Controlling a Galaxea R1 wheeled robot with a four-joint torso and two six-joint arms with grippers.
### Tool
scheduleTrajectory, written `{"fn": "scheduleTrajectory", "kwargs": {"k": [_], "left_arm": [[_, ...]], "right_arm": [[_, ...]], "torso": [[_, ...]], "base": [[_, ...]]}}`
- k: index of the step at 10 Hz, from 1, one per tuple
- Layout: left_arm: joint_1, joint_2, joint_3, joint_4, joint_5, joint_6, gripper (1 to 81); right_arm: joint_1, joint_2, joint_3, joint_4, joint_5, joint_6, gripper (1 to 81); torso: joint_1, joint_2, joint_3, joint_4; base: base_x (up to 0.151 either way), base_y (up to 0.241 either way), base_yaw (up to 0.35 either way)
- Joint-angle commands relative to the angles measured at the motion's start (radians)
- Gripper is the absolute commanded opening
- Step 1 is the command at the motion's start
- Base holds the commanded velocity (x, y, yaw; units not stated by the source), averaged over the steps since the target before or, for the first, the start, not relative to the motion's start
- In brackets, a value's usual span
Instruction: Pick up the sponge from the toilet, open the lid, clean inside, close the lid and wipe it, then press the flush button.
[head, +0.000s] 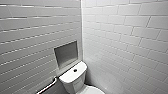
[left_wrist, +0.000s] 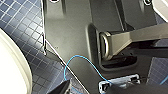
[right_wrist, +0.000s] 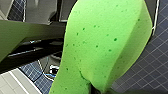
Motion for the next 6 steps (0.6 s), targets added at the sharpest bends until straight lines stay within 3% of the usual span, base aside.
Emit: {"fn": "scheduleTrajectory", "kwargs": {"k": [1,3,6], "left_arm": [[-0.034,-0.008,-0.004,-0.005,0.048,-0.002,81.1],[-0.032,-0.008,-0.004,-0.005,0.048,-0.002,81.1],[-0.032,-0.012,-0.004,-0.005,0.046,-0.002,81.1]], "right_arm": [[0.021,-0.006,0.002,0.022,-0.072,-0.004,1.0],[0.019,-0.007,0.002,0.020,-0.072,-0.004,1.0],[0.018,-0.007,0.002,0.020,-0.070,-0.004,1.0]], "torso": [[0.000,0.000,0.000,0.000],[0.000,0.000,0.000,0.000],[-0.003,-0.001,0.000,0.000]], "base": [[0.000,0.000,0.000],[0.000,0.000,0.000],[0.075,0.000,0.000]]}}
